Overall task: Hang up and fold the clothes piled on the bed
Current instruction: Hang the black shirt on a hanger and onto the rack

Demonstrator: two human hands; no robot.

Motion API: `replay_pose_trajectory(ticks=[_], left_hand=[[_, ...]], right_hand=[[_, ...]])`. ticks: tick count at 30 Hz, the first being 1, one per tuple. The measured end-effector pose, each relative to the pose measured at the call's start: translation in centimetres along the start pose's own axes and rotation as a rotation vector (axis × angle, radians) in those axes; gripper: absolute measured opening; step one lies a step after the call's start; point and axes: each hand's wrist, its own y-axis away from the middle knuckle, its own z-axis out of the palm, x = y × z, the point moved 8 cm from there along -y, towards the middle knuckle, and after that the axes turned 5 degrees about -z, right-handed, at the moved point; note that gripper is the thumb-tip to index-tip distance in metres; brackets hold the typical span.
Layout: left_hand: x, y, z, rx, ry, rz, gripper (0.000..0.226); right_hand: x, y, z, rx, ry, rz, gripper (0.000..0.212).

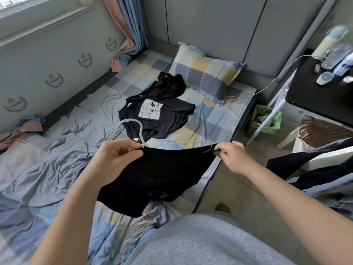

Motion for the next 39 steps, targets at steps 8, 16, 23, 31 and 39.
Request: replay_pose_trajectory(ticks=[8, 16, 23, 31, 39], left_hand=[[0.5, -0.2, 3.5, -0.130, -0.123, -0.043, 0.019], [3.3, -0.9, 7.0, -0.132, -0.121, 0.082, 0.016], [0.0, -1.9, 2.0, -0.024, -0.102, 0.068, 0.021], [-1.1, -2.0, 2.5, 0.036, 0.004, 0.081, 0.014], [-1.9, -1.9, 4.0, 0.079, -0.237, 0.027, 0.026]], right_hand=[[-8.9, 0.3, -3.9, 0.087, -0.208, -0.229, 0.016], [-15.1, 0.9, -1.8, -0.077, -0.409, -0.289, 0.014], [-11.6, 0.8, -4.7, -0.037, -0.640, -0.194, 0.016], [-10.4, 0.6, -5.3, 0.014, -0.400, -0.111, 0.025], [-10.2, 1.2, -7.5, 0.127, -0.460, -0.149, 0.023]])
